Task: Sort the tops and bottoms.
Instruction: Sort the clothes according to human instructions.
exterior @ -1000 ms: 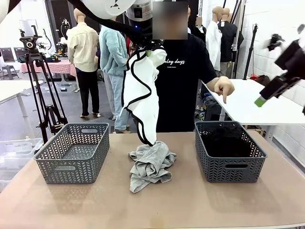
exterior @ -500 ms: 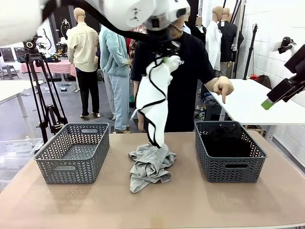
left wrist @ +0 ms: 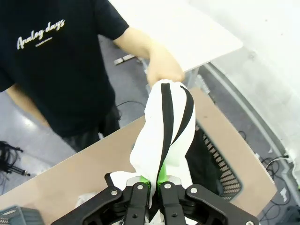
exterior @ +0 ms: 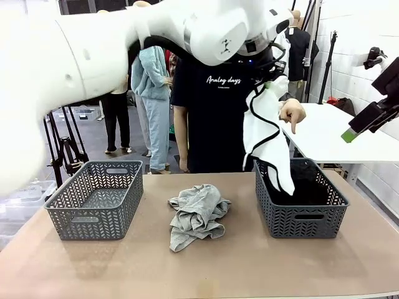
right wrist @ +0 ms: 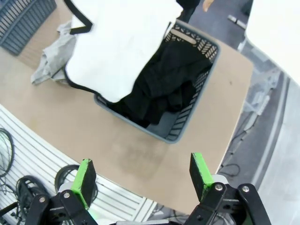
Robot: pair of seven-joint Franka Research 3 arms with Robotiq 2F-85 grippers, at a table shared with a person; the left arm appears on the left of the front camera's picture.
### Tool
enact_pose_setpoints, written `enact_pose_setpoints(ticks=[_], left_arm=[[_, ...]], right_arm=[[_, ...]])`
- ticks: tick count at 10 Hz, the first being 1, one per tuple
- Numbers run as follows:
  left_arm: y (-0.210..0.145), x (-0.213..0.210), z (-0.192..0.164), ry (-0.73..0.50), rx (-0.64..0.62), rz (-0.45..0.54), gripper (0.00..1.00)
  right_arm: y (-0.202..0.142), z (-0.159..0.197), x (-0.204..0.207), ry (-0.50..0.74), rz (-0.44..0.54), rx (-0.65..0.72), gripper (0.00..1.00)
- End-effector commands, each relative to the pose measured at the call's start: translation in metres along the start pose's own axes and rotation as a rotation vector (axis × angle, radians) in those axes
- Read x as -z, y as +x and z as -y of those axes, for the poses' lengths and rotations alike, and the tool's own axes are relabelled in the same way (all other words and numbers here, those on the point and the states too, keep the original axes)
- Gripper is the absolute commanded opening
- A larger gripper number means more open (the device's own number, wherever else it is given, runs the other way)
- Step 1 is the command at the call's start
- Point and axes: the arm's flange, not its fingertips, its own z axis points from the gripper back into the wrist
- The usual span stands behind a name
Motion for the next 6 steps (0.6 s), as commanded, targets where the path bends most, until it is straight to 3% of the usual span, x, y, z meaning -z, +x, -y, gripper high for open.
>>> enact_pose_setpoints(ticks=[1, 2, 6], left_arm=[[0.029, 0.004, 0.012, -0.03, -0.043, -0.029, 0.0], [0.0, 0.0, 0.0, 0.0, 0.0, 0.0, 0.0], [0.001, 0.007, 0.004, -0.015, -0.012, 0.001, 0.0]], right_arm=[[0.0, 0.001, 0.0, -0.01, -0.005, -0.005, 1.0], [0.0, 0.001, 0.0, -0.01, -0.005, -0.005, 1.0], [0.0, 0.001, 0.0, -0.01, -0.005, -0.005, 1.0]])
